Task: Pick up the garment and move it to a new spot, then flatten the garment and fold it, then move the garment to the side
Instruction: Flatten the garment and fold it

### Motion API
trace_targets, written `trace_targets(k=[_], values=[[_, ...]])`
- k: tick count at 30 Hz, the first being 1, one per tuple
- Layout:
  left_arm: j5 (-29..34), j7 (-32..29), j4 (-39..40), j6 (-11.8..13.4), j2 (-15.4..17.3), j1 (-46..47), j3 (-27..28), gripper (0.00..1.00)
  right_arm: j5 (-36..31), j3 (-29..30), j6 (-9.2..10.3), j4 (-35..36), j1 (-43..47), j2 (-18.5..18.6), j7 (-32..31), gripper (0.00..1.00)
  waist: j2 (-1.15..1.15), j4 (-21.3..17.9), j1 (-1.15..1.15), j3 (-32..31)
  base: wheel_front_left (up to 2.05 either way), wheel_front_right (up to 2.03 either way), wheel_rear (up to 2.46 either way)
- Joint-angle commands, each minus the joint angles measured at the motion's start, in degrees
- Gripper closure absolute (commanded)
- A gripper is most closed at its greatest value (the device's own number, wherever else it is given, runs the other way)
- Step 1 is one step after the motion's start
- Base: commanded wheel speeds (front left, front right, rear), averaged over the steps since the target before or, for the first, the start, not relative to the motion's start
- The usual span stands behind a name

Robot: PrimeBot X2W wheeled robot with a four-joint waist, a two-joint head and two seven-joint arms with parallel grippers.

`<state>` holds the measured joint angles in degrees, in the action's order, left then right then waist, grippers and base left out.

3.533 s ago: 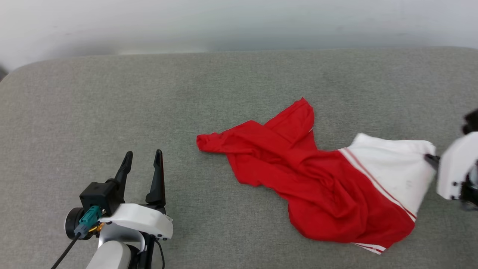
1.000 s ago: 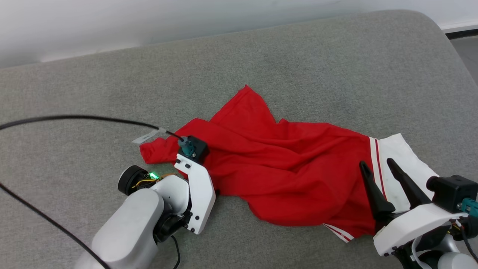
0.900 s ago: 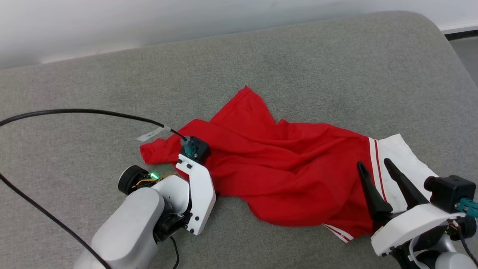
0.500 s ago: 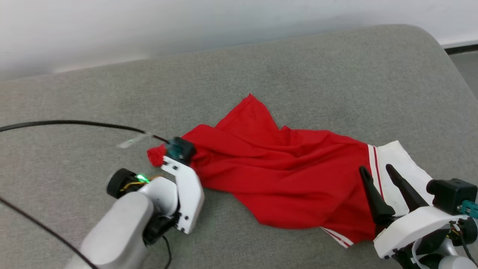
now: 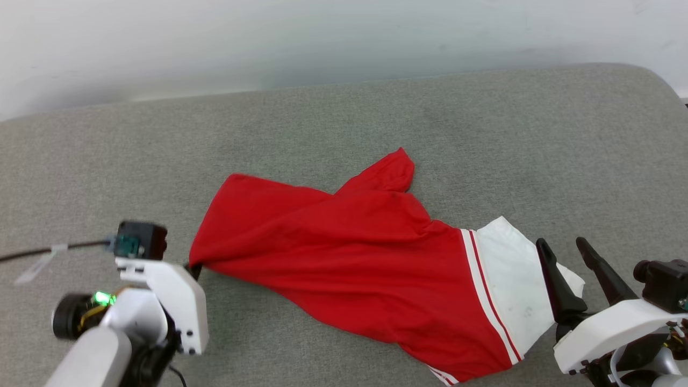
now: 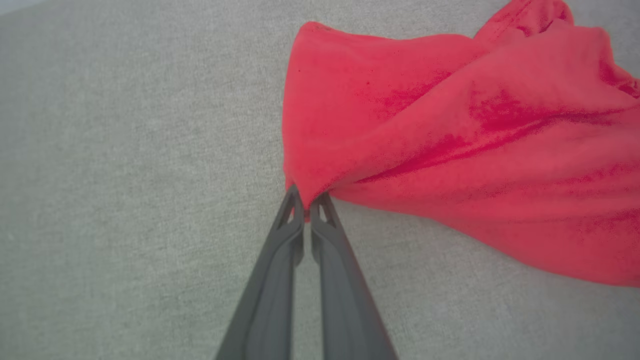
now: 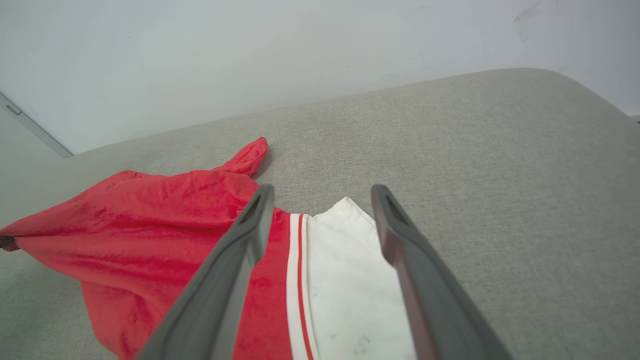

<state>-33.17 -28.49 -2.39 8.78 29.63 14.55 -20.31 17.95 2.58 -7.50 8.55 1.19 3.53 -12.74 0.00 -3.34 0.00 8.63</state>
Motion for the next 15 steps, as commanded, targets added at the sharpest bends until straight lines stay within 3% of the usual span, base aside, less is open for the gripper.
trace_targets(k=[1,4,5,6,15], values=[[-0.94,0.26,0.97,0.66,-0.50,-1.71,0.54,1.00,-0.48,0.17,0.02,0.53,-0.15,-0.19,-0.28,0.00,0.00,0.36,0.00,0.13,0.00,0.00,0.00],[-3.07,1.47,2.69,2.07,-1.69,-5.69,1.83,1.00,-1.36,0.27,0.02,1.63,-0.67,-0.26,-0.72,0.00,0.00,0.68,0.00,0.06,0.00,0.00,0.00],[-3.50,2.32,2.97,2.58,-2.44,-6.58,2.18,0.74,-1.65,0.41,0.03,1.86,-0.65,-0.26,-0.83,0.00,0.00,0.85,0.00,-0.05,0.00,0.00,0.00],[-3.86,3.08,3.14,2.82,-2.96,-7.28,2.41,0.00,-1.91,0.53,0.03,2.16,-0.72,-0.25,-0.93,0.00,0.00,1.02,0.00,-0.15,0.00,0.00,0.00],[-1.66,16.13,5.68,5.48,-7.02,-10.53,5.12,0.00,-3.63,0.00,0.02,4.87,0.16,0.30,-2.44,0.00,0.00,2.22,0.00,-3.58,0.00,0.00,0.00]])
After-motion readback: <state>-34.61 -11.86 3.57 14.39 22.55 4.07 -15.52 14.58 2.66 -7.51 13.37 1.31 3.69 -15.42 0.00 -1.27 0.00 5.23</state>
